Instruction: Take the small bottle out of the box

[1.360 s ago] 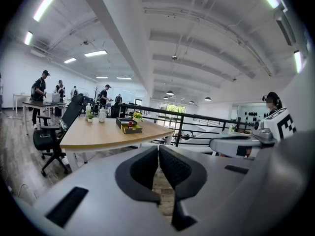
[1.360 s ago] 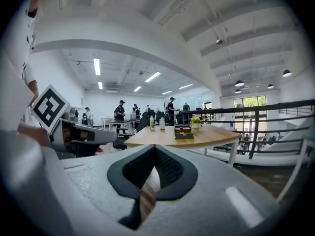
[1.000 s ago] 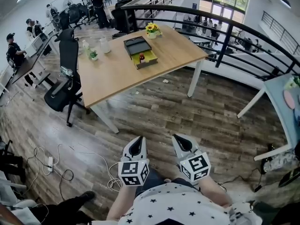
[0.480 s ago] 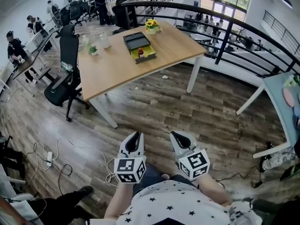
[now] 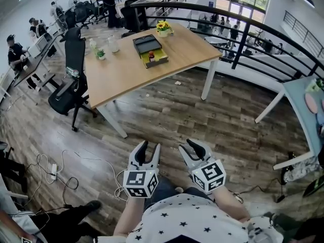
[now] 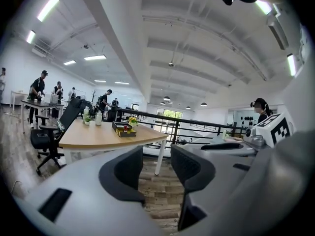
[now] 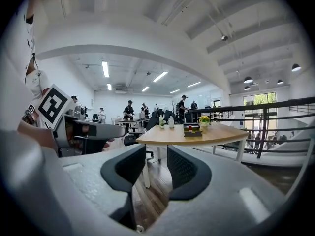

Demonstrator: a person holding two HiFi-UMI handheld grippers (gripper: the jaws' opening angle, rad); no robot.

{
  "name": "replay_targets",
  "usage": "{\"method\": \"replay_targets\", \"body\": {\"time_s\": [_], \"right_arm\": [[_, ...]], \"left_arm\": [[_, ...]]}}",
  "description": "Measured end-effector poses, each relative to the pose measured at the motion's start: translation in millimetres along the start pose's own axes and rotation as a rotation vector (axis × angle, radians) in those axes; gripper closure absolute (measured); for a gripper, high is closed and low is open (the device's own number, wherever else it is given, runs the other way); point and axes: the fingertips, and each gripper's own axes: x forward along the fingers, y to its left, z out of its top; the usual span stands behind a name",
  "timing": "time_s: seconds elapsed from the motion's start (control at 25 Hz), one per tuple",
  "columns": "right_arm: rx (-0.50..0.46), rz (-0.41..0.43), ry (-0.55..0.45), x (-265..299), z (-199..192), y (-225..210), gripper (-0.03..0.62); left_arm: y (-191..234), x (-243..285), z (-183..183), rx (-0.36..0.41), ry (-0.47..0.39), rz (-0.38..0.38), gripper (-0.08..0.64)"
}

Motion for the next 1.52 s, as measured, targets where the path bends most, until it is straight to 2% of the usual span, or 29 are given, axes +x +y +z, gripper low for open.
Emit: {"method": "replay_targets", "body": {"time_s": [0.2,0.52,0.76,1.08,1.52], "right_arm": [[0.008,0.010,0.002,0,-1,3,0.421],[0.014,0.020,0.003,3,-1,7,0.413],[0.022,-0.006,0.019,12,-8,-4,0.413],[0.028,-0.032,0.030,43,-5,-32,0.413],[0.006,-0.021,0.023,126,25,-81,0.413]], "left_arm": [[-1,-4,1,-0.008,-0.011,-0.004,0.402],[-1,-4,0,-0.018,-0.013,-0.003,0.397],[6,6,0,-0.018,-0.016,-0.002,0.388],[23,43,5,-0.032,-0.010,-0.008,0.387],[74,127,40,-0.028,-0.021,-0.017,0.387]]}}
